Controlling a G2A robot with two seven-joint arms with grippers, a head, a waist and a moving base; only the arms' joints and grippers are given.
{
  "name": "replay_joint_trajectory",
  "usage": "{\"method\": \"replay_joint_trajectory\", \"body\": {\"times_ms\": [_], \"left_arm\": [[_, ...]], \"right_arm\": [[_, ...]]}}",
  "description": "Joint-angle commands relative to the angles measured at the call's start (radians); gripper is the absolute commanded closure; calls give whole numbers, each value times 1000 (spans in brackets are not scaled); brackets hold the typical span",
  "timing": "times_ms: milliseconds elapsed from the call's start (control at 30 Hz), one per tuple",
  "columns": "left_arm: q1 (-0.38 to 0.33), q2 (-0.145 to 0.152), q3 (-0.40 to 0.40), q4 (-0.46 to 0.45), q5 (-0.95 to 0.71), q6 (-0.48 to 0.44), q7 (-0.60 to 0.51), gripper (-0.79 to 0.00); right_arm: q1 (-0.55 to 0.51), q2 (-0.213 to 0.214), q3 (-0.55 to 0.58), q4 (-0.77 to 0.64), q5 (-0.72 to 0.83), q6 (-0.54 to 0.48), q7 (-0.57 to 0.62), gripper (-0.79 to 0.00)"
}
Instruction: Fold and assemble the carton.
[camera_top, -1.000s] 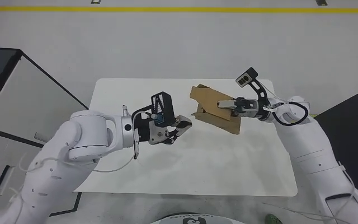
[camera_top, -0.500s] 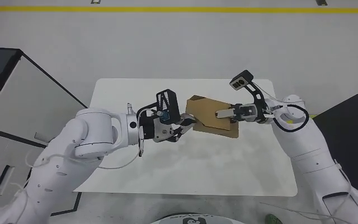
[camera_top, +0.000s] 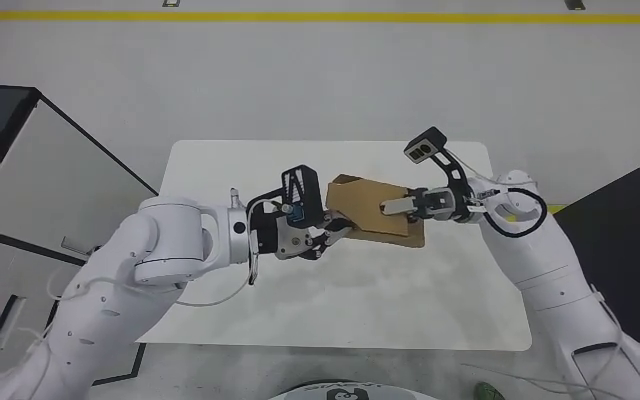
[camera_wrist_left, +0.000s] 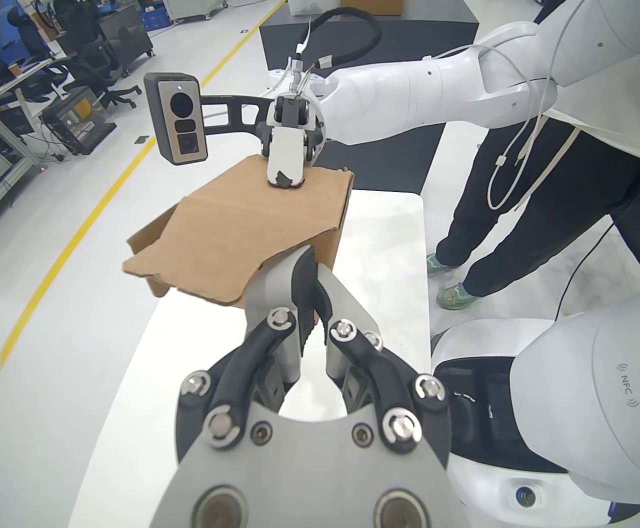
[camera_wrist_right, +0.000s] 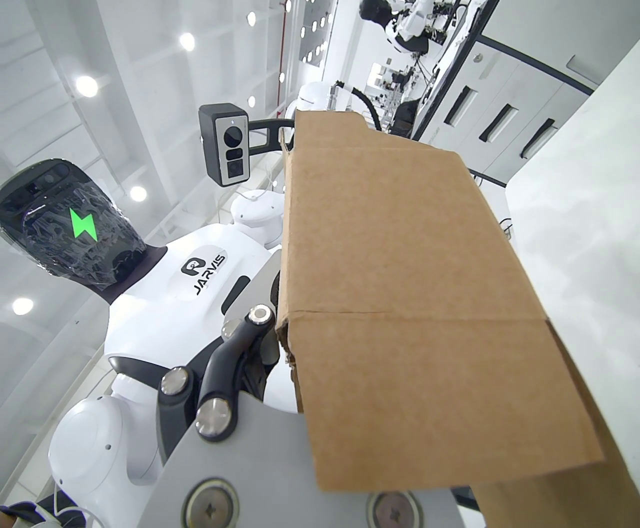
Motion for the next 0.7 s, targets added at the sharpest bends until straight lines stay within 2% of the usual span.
{"method": "replay_joint_trajectory", "body": {"times_ms": [0, 400, 667], "left_arm": [[-1, 0, 1, 1, -3, -2, -2, 0], [15, 5, -40, 6, -9, -5, -9, 0], [18, 3, -26, 0, -11, -14, -2, 0]], "right_arm": [[-2, -1, 3, 1, 0, 1, 1, 0], [-9, -5, 23, -1, -10, 11, -4, 0], [7, -17, -2, 3, -10, 16, 5, 0]]}}
